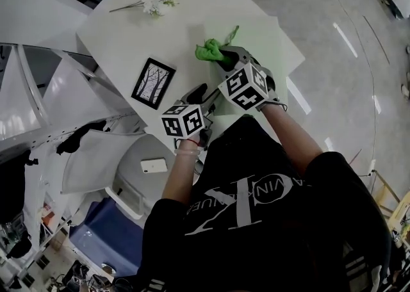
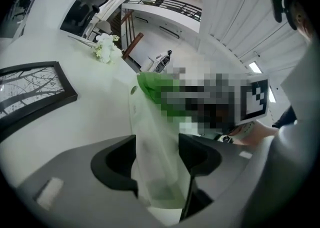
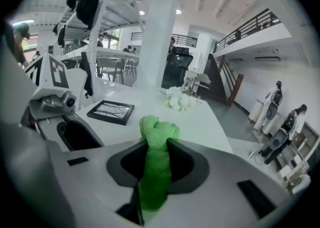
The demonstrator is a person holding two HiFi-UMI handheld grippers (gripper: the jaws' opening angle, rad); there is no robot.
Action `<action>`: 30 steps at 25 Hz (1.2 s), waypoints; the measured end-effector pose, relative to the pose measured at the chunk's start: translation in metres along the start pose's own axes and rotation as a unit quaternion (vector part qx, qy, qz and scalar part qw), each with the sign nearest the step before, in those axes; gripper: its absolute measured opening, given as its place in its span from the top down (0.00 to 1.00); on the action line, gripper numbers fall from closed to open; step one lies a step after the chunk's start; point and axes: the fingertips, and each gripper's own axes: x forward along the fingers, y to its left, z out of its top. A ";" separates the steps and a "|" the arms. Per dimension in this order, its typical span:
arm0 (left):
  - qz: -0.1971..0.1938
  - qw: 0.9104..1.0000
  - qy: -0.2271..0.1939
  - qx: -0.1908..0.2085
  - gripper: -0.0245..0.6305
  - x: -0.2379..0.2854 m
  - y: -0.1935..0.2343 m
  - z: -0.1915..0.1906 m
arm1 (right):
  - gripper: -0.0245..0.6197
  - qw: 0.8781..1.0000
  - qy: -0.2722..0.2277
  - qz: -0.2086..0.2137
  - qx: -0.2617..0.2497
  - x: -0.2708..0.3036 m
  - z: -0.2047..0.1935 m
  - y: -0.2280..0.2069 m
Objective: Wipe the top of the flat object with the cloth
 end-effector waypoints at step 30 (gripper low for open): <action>0.022 0.999 0.002 -0.033 0.54 -0.001 0.009 -0.006 | 0.84 0.995 0.065 -0.053 0.051 -0.039 -0.078 -0.045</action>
